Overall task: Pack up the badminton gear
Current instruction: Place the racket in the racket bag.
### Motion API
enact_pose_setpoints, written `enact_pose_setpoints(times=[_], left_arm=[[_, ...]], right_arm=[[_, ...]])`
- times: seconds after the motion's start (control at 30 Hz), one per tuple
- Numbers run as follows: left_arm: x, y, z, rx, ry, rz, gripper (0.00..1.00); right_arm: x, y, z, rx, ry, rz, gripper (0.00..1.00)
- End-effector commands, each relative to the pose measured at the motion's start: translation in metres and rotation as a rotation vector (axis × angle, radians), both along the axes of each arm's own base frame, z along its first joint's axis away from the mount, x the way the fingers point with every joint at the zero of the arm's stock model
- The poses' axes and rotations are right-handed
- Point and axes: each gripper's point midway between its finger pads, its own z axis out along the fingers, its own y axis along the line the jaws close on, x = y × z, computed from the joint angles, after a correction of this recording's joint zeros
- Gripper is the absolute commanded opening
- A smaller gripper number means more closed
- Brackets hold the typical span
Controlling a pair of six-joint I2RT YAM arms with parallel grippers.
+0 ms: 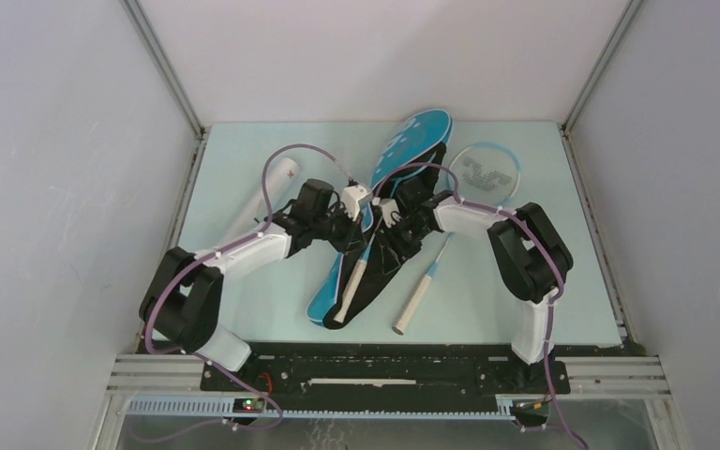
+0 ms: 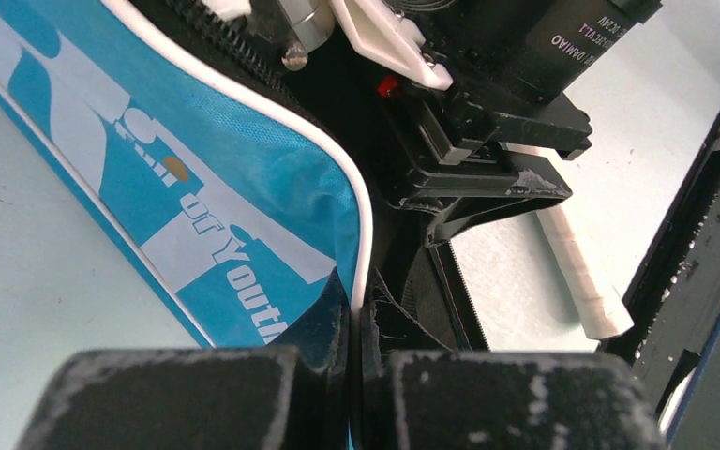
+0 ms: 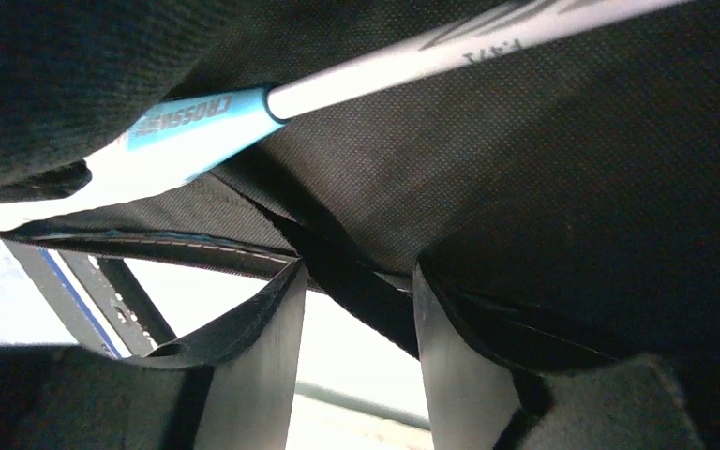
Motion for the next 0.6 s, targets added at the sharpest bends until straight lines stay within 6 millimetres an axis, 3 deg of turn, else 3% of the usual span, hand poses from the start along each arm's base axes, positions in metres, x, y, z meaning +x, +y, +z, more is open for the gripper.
enact_pose_setpoints(times=[0.0,0.13,0.33,0.57], left_arm=[[0.014,-0.013,0.044,-0.104,-0.061,-0.017,0.00],[0.017,-0.008,0.045,-0.113,-0.059,0.001,0.00],[0.026,-0.001,0.049,-0.119,-0.068,0.031,0.00],[0.029,-0.001,0.049,-0.116,-0.064,0.040,0.00]], right_arm=[[0.001,0.008,-0.009,-0.027,-0.149,0.125,0.52],[0.000,0.009,-0.008,-0.026,-0.153,0.133,0.33],[-0.016,0.010,0.007,0.018,-0.136,0.191,0.43],[-0.028,0.009,0.012,0.025,-0.131,0.238,0.39]])
